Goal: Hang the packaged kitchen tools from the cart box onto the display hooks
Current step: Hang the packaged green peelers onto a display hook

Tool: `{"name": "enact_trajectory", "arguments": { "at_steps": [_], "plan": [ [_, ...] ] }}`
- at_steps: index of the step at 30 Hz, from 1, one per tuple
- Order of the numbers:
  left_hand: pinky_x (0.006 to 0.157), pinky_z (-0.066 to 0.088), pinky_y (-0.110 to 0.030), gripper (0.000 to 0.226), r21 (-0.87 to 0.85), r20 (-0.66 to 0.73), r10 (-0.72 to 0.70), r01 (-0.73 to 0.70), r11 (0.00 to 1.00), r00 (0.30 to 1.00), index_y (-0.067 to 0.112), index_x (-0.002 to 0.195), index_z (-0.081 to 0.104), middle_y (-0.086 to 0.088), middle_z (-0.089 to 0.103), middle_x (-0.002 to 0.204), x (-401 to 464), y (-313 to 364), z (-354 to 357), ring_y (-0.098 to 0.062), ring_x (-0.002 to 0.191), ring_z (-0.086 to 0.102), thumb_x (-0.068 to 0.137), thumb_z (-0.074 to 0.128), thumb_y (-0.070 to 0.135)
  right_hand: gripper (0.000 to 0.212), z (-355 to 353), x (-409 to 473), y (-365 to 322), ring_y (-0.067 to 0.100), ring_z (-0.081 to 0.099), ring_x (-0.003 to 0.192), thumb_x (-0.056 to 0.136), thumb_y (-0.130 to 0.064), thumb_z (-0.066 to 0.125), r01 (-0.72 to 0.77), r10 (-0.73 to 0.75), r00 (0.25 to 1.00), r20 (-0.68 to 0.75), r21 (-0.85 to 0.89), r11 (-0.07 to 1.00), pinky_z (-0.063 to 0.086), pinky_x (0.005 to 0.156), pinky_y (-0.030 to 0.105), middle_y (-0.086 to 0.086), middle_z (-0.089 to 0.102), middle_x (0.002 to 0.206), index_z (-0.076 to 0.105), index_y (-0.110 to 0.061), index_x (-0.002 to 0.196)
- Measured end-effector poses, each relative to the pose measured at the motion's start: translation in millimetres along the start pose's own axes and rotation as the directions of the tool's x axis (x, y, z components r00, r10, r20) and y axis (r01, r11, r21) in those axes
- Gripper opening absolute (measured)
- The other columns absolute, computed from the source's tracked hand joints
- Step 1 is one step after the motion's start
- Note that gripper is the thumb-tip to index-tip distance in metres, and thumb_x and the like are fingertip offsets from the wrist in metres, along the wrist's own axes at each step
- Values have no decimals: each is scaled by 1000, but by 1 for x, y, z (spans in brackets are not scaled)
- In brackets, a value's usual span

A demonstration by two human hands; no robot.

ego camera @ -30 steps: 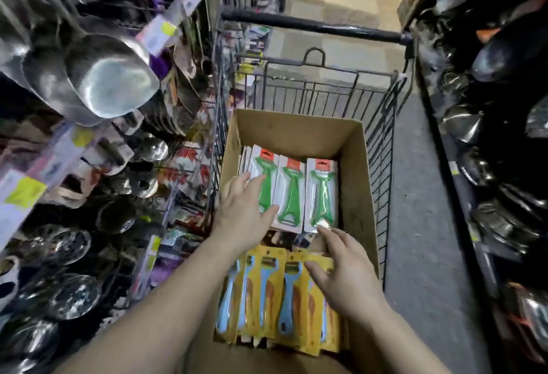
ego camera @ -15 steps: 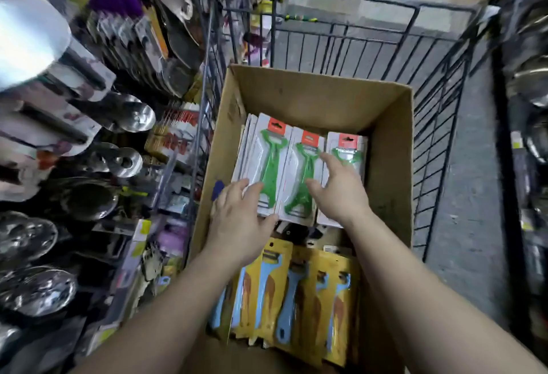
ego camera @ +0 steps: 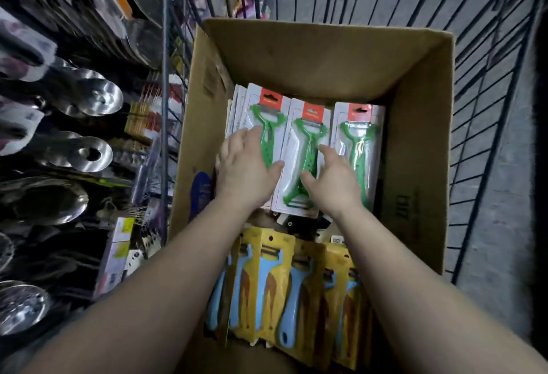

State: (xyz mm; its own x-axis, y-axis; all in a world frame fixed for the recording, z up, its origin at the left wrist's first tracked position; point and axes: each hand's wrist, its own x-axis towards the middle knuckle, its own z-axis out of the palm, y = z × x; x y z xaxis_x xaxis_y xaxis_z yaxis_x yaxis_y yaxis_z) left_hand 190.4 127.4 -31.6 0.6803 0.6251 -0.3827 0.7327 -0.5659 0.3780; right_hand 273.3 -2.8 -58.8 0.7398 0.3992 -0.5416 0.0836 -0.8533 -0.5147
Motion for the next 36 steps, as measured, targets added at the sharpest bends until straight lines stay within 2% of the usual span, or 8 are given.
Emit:
{"name": "enact_trajectory", "arguments": {
  "at_steps": [5, 12, 16, 21, 25, 28, 31, 36],
  "plan": [
    [121, 20, -48, 101, -62, -24, -153, 152, 986, 988, 16, 158, 14, -8, 15, 165, 11, 0, 13, -31, 152, 14, 84, 74, 50, 76, 11, 6, -5, 32, 50, 128, 90, -48, 64, -126, 127, 992, -11, 61, 990, 45, 95, 40, 10, 45, 146, 31, -16, 150],
    [101, 41, -43, 59, -124, -40, -220, 214, 969, 975, 16, 132, 47, -9, 40, 147, 3, -9, 11, -30, 134, 38, 84, 75, 38, 54, 19, 10, -16, 24, 55, 89, 86, -41, 67, -206, 206, 978, 14, 155, 966, 41, 71, 31, 3, 61, 110, 45, -16, 129],
    [87, 40, -36, 59, -145, -56, -236, 226, 963, 970, 20, 133, 47, -6, 40, 144, -12, -13, 2, -28, 129, 41, 84, 75, 38, 43, 19, 1, -20, 24, 60, 89, 82, -38, 69, -199, 196, 980, 36, 198, 960, 43, 70, 31, 2, 62, 104, 48, -18, 114],
    [87, 39, -35, 98, -268, -80, -303, 272, 924, 950, 24, 156, 18, -6, 31, 151, -43, -12, -11, -31, 131, 45, 82, 77, 45, 43, 21, -21, -21, 22, 57, 78, 68, -44, 76, -170, 171, 985, 27, 354, 920, 41, 64, 30, 10, 57, 109, 48, -19, 90],
    [99, 43, -41, 119, -341, -40, -358, 324, 882, 933, 22, 161, -4, -7, 23, 158, -71, -12, -22, -32, 135, 44, 79, 78, 50, 56, 13, -48, -24, 21, 57, 73, 47, -59, 68, -173, 175, 984, 41, 478, 861, 48, 62, 36, 6, 56, 104, 43, -24, 82],
    [107, 40, -40, 124, -404, 3, -366, 336, 851, 931, 19, 161, -4, -9, 18, 162, -90, -14, -31, -32, 140, 39, 77, 81, 50, 57, 3, -69, -25, 24, 65, 90, 52, -59, 72, -134, 158, 987, -10, 474, 870, 56, 76, 40, 7, 63, 108, 49, -23, 89],
    [110, 38, -40, 125, -458, 24, -364, 334, 823, 931, 17, 161, -3, -10, 15, 165, -109, -16, -41, -32, 144, 35, 76, 83, 49, 53, -6, -90, -23, 16, 58, 97, 74, -45, 81, -82, 111, 993, -37, 457, 886, 47, 76, 28, 1, 57, 114, 52, -19, 110],
    [110, 38, -39, 123, -512, 39, -345, 315, 799, 938, 19, 161, -1, -9, 15, 165, -134, -21, -58, -30, 146, 32, 76, 82, 49, 68, -16, -127, -31, 9, 48, 116, 79, -45, 79, 48, 11, 992, -123, 462, 886, 39, 93, 22, -4, 50, 131, 48, -20, 135]
  ]
}}
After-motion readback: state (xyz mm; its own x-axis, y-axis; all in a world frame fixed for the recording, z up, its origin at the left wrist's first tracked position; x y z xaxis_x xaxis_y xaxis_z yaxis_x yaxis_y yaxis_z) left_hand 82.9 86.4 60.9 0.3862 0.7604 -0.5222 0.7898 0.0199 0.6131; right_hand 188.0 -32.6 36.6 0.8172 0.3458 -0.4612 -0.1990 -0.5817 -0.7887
